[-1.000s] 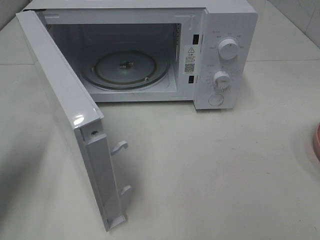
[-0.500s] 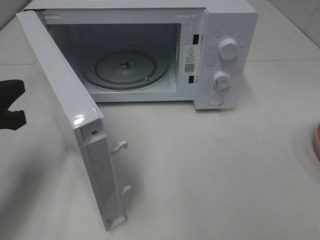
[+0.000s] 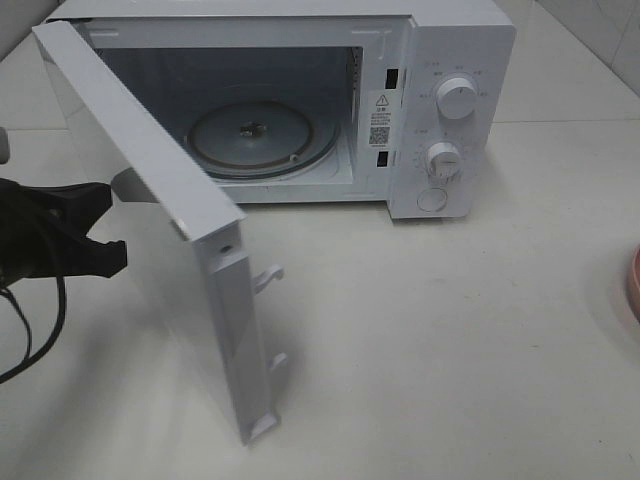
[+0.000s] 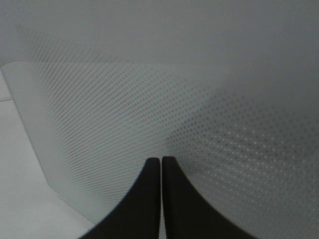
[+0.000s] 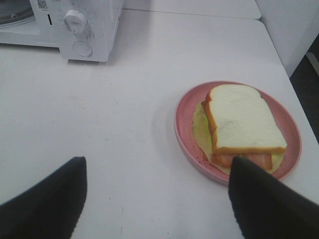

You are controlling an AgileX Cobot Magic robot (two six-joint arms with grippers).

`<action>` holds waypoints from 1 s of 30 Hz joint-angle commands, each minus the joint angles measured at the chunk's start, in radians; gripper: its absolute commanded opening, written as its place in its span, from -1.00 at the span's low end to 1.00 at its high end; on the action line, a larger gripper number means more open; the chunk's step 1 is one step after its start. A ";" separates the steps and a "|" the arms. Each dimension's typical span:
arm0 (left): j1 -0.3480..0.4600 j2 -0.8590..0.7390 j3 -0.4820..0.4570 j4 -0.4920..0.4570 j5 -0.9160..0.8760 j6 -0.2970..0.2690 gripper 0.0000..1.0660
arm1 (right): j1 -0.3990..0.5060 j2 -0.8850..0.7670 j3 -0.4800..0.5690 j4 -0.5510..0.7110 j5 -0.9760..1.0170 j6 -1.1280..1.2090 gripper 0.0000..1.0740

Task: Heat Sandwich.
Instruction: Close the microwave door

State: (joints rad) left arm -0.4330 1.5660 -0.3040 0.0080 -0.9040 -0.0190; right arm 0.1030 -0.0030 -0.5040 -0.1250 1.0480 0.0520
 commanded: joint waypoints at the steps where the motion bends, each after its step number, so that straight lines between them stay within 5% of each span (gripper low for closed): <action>1: -0.061 0.042 -0.064 -0.008 -0.024 0.009 -1.00 | -0.004 -0.026 0.003 -0.004 -0.009 0.004 0.42; 30: -0.284 0.269 -0.583 -0.239 0.227 0.179 -1.00 | -0.004 -0.026 0.003 -0.004 -0.009 0.004 0.42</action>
State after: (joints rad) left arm -0.7050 1.8230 -0.8600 -0.2110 -0.6890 0.1440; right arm 0.1030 -0.0030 -0.5040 -0.1250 1.0480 0.0520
